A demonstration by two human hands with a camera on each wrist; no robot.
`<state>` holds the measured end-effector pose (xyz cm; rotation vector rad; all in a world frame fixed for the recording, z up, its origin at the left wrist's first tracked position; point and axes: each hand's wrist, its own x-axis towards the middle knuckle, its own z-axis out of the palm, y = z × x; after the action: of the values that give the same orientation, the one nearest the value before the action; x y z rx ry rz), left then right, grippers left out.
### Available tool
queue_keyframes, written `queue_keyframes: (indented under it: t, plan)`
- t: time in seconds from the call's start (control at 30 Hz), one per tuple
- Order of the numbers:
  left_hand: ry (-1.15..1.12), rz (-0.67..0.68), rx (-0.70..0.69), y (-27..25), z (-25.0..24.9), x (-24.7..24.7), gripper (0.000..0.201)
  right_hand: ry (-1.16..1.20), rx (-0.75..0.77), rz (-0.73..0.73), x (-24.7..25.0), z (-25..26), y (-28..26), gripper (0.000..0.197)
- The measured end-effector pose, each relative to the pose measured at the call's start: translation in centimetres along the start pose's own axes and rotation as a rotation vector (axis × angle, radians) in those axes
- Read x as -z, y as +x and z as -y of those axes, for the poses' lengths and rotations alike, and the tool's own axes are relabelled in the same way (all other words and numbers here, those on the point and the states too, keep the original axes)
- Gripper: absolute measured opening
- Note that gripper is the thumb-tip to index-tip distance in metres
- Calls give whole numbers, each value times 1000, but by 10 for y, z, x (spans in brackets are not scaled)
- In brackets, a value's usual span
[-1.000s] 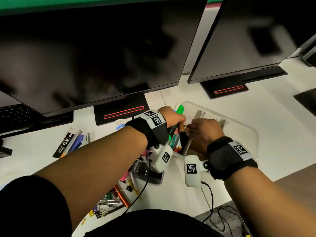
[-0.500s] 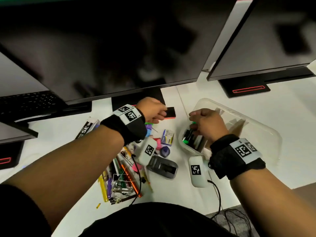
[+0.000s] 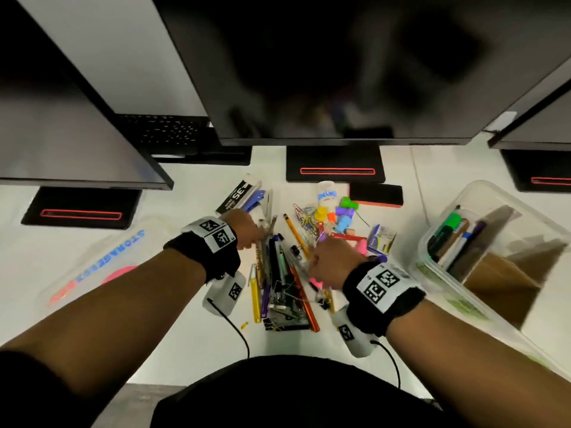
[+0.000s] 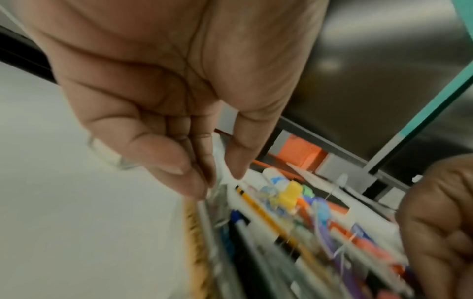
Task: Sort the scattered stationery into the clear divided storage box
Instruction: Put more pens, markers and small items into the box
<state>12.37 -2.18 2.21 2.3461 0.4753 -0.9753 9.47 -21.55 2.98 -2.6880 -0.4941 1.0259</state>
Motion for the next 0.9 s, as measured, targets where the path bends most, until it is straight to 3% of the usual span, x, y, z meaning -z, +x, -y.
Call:
queue_keyframes:
  t: [0.1, 0.17, 0.33, 0.57, 0.9]
  plan:
    - [102, 38, 66, 7, 23, -13, 31, -94, -17, 69, -28, 7, 0, 40]
    - [167, 9, 77, 10, 28, -22, 37, -119, -28, 67, -36, 11, -3, 26]
    - [332, -101, -33, 12, 24, -34, 44, -192, 2, 57, -41, 16, -4, 28]
    - [235, -143, -52, 15, 17, -40, 42, -282, 86, 1, -53, 11, -7, 36]
    - [188, -122, -30, 25, 22, -44, 36, -53, -67, -67, -36, -3, -8, 20]
